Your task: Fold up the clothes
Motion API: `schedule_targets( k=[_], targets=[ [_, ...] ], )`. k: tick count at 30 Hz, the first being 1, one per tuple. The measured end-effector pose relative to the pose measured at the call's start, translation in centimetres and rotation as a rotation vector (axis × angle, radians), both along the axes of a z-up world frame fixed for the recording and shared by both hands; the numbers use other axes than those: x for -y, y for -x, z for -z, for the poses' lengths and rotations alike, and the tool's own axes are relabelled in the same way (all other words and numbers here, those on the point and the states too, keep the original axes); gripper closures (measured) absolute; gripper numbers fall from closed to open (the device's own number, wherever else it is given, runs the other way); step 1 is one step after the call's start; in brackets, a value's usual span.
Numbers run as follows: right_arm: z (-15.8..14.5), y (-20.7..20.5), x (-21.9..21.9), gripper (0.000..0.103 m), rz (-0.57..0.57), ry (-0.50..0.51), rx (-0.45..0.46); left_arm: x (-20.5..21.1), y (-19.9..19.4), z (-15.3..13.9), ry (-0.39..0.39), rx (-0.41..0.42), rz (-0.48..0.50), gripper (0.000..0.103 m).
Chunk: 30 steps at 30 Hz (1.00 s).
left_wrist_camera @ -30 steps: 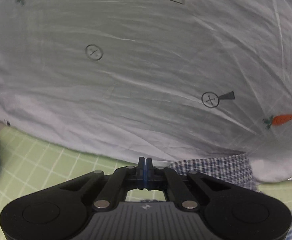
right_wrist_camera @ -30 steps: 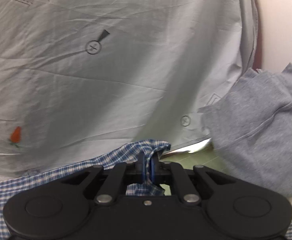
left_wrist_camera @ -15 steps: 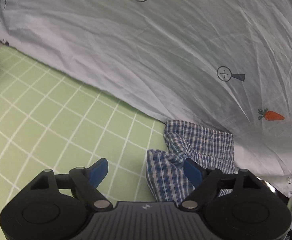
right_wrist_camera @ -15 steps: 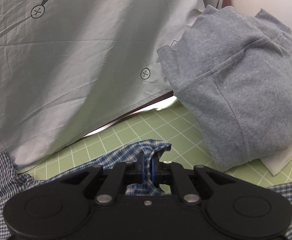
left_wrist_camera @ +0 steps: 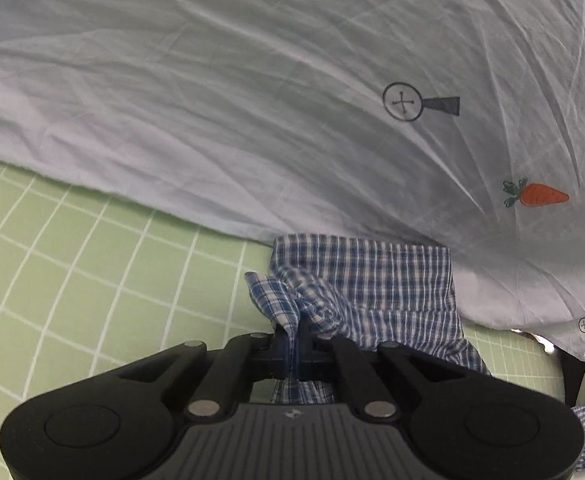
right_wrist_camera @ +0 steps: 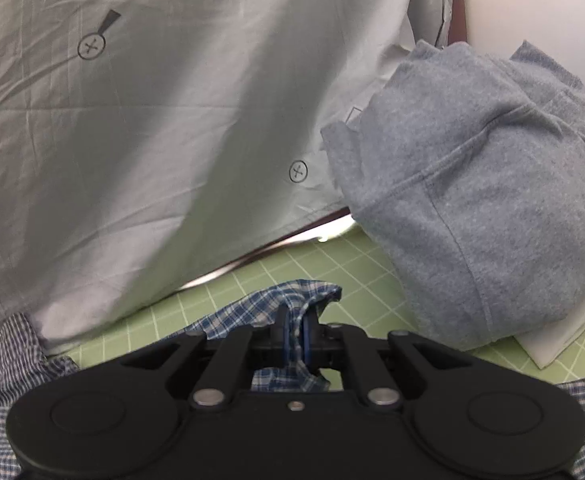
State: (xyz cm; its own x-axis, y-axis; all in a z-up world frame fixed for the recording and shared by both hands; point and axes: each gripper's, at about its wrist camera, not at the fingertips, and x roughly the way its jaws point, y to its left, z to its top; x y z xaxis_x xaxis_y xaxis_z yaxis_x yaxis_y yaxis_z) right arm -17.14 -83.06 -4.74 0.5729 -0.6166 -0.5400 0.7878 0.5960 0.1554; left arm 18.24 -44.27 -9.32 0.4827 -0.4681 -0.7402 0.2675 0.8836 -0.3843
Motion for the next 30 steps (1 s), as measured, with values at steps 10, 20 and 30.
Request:
schedule_targets(
  k=[10,20,30],
  targets=[
    [1.2,-1.5,-2.7,0.097,-0.032,0.042,-0.138,2.6,1.7,-1.2,-0.253,0.12,0.084,0.065],
    [-5.7,1.3,-18.4,0.097,-0.356,0.322,-0.087,-3.5,12.8,-9.7,-0.174,0.201,0.026,0.018],
    [0.4,6.6,-32.8,0.091,-0.737,0.225,-0.235,-12.1,27.2,-7.0,-0.215,0.059,-0.025,0.018]
  ],
)
